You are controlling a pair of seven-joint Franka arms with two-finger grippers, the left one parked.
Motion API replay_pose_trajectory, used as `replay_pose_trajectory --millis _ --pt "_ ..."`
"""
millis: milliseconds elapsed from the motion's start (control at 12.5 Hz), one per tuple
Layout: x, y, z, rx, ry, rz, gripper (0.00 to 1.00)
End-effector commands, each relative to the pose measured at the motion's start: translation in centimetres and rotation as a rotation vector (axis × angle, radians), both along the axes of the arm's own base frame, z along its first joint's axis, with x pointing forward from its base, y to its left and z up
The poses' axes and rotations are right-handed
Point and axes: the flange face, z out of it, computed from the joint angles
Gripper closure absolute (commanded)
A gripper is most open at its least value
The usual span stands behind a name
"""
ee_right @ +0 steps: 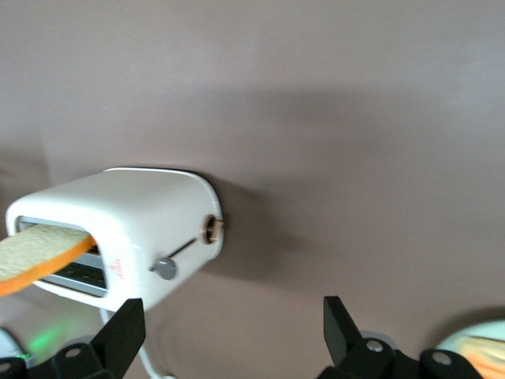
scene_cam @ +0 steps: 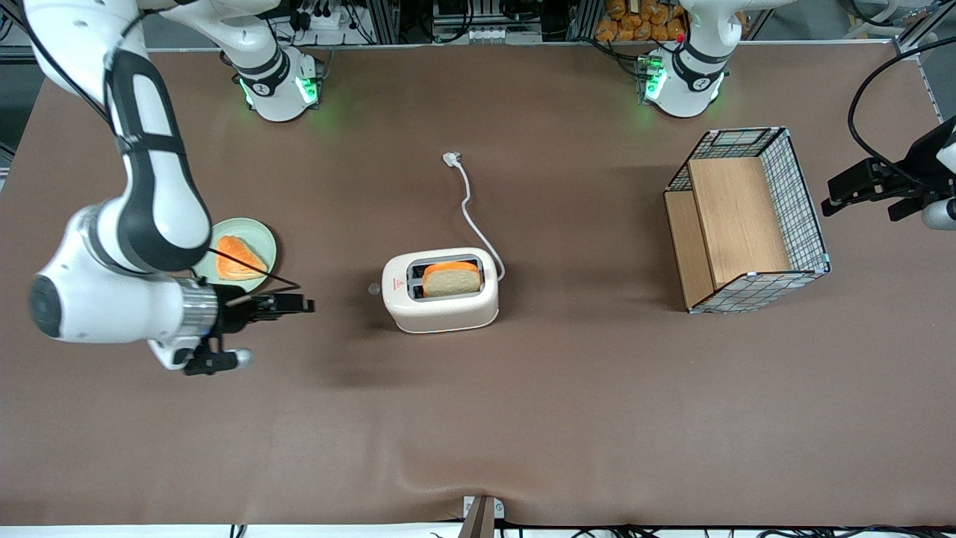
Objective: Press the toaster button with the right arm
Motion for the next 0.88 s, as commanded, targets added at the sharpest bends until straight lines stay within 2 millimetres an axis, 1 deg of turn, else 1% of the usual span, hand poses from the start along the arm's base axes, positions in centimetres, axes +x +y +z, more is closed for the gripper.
replay_pose_trajectory --millis 0,80,240,320,400,480,560,640,720,800 --pt "-1.0 -3.5 3.7 -0.060 -0.023 0.025 0.00" --pt "-0.8 -4.6 5.1 -0.090 -0.038 0.035 0.00" --pt "-0.6 -6.8 10.7 -0.169 -0.068 0.068 0.00" --pt "-0.7 -8.2 11.9 -0.185 -0.073 0.057 0.00" --pt "-1.1 -8.5 12.5 -0.201 -0.062 0.052 0.00" --pt "-1.8 -8.6 14.8 -0.224 -0.094 0.038 0.00" --pt "-2.5 -9.1 16.6 -0.237 -0.109 -0.001 0.00" --pt "-3.5 -9.9 18.6 -0.259 -0.112 -0.077 0.00" --pt "-4.9 -10.4 21.2 -0.294 -0.128 -0.145 0.00" --pt "-6.1 -11.0 22.2 -0.322 -0.113 -0.177 0.00"
